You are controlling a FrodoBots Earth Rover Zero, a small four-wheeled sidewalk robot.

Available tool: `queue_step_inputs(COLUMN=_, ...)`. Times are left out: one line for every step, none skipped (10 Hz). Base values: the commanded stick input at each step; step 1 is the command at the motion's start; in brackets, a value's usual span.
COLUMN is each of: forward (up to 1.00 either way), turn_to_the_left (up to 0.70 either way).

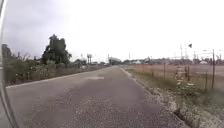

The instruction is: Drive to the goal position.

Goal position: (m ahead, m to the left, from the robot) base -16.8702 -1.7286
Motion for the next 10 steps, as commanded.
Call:
queue_step_inputs(forward=0.08, turn_to_the_left=0.00)
queue_step_inputs(forward=0.08, turn_to_the_left=0.00)
queue_step_inputs(forward=0.08, turn_to_the_left=0.00)
queue_step_inputs(forward=0.07, turn_to_the_left=0.00)
queue_step_inputs(forward=0.08, turn_to_the_left=0.00)
queue_step_inputs(forward=0.08, turn_to_the_left=0.00)
queue_step_inputs(forward=0.08, turn_to_the_left=0.00)
queue_step_inputs(forward=0.08, turn_to_the_left=0.00)
queue_step_inputs(forward=0.07, turn_to_the_left=0.00)
queue_step_inputs(forward=0.07, turn_to_the_left=0.00)
